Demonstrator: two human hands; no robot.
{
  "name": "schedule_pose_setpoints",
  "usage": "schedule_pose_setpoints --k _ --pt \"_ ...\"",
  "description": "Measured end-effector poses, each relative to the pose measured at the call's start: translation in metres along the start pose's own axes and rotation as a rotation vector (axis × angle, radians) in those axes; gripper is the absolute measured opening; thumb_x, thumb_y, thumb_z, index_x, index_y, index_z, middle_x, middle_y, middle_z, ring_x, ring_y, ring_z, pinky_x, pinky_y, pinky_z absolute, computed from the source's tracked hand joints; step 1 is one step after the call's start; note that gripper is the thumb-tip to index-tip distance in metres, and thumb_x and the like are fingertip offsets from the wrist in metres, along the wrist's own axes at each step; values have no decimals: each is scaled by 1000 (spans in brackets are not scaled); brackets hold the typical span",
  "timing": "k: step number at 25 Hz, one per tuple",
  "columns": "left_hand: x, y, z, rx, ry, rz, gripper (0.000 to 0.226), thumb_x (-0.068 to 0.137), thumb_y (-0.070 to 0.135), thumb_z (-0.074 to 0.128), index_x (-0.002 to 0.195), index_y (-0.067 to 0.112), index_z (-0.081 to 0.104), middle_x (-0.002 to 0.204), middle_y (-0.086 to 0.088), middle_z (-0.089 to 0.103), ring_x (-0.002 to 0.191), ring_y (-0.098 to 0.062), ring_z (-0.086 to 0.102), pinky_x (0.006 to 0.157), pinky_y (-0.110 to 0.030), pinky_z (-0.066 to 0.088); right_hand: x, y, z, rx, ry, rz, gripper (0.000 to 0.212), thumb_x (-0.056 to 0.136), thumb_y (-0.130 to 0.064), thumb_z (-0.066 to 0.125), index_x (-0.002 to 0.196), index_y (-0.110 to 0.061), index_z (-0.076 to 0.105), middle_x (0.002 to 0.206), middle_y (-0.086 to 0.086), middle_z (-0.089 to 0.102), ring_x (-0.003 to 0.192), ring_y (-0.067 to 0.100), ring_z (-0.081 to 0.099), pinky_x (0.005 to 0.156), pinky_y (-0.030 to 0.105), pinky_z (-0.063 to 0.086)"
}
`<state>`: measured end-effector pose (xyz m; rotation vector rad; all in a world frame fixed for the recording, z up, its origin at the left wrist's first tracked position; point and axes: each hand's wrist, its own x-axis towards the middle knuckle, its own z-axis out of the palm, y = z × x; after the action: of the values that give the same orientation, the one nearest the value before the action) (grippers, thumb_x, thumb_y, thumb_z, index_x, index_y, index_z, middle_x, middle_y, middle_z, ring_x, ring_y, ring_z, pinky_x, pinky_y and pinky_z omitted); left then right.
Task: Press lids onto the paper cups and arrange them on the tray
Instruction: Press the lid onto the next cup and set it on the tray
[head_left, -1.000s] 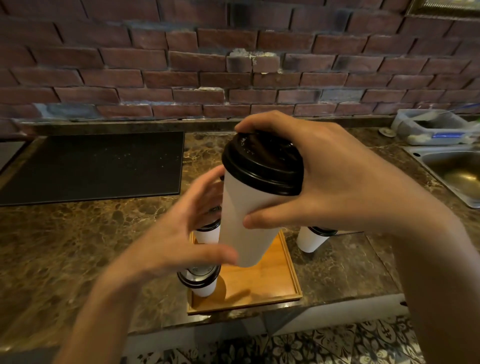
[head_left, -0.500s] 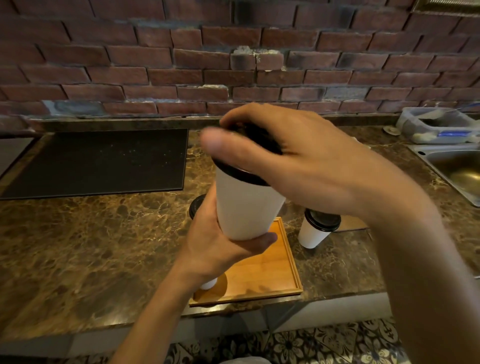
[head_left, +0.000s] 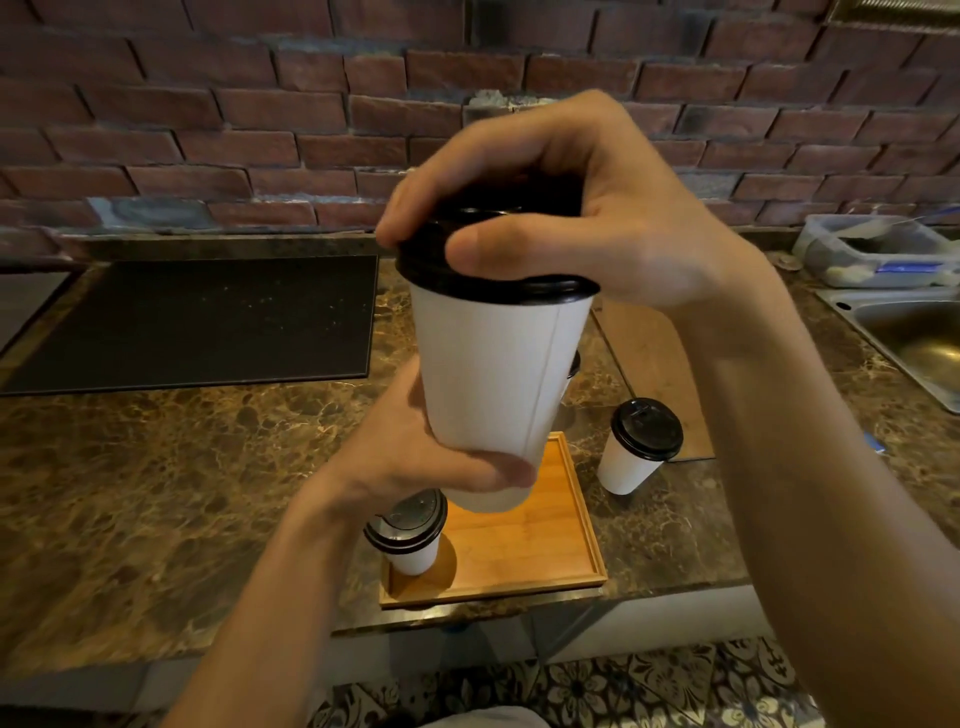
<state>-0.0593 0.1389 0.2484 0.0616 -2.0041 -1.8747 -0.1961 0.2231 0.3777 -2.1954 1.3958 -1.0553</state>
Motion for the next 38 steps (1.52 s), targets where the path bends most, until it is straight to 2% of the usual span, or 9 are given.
schedule_pose_setpoints --k 3,5,8,11,18,22,27,33,38 --pt "0 -3 -4 -68 -26 -3 66 49 15 79 112 23 62 105 -10 65 100 -27 64 82 -47 56 1 -4 1 -7 -4 50 25 95 -15 56 120 -15 58 112 8 66 103 12 63 83 26 53" --pt "3 -2 -2 2 108 42 70 49 20 82 115 21 57 105 0 66 99 -20 65 75 -36 58 4 -10 9 -192 76 215 27 95 -33 53 117 -22 64 107 -9 65 96 2 61 77 17 50" --pt "8 2 11 75 333 135 83 53 26 85 126 22 44 109 11 62 102 -11 63 70 -24 56 14 -8 30 -540 290 442 37 92 -55 48 106 -29 69 96 -10 69 87 8 62 78 30 55" --pt "10 8 9 120 388 188 86 52 28 86 125 28 40 111 21 59 104 -5 61 71 -19 56 19 -15 23 -425 408 277 27 95 -44 54 99 -25 72 94 -11 70 89 4 64 78 20 52" --pt "12 13 -9 38 129 100 91 44 26 90 121 -1 49 108 -6 63 99 -17 66 76 -26 56 19 -11 -5 -171 18 27 26 93 -19 55 118 -17 61 113 2 64 103 7 61 82 17 47" --pt "10 8 -12 43 157 124 74 50 17 81 119 14 53 105 6 67 97 -13 67 74 -24 56 19 -10 3 -113 85 105 27 91 -20 58 118 -19 61 113 -1 65 106 6 61 86 21 50" --pt "16 7 -4 155 424 178 82 52 30 84 123 26 43 106 15 62 100 0 62 70 -13 53 34 -6 37 -630 448 343 35 92 -50 50 105 -25 70 98 -9 71 91 7 63 81 30 55" --pt "8 7 -30 -9 66 -13 92 45 17 85 127 4 46 108 -4 66 101 -22 65 79 -34 56 25 -2 3 -54 55 45 23 96 -16 57 118 -18 61 111 2 66 105 7 63 84 19 49" --pt "12 -3 -13 105 354 29 77 47 33 83 117 36 51 108 8 62 99 -11 62 70 -27 56 37 9 37 -446 303 362 21 94 -41 54 104 -31 69 91 -17 65 87 4 61 77 22 54"
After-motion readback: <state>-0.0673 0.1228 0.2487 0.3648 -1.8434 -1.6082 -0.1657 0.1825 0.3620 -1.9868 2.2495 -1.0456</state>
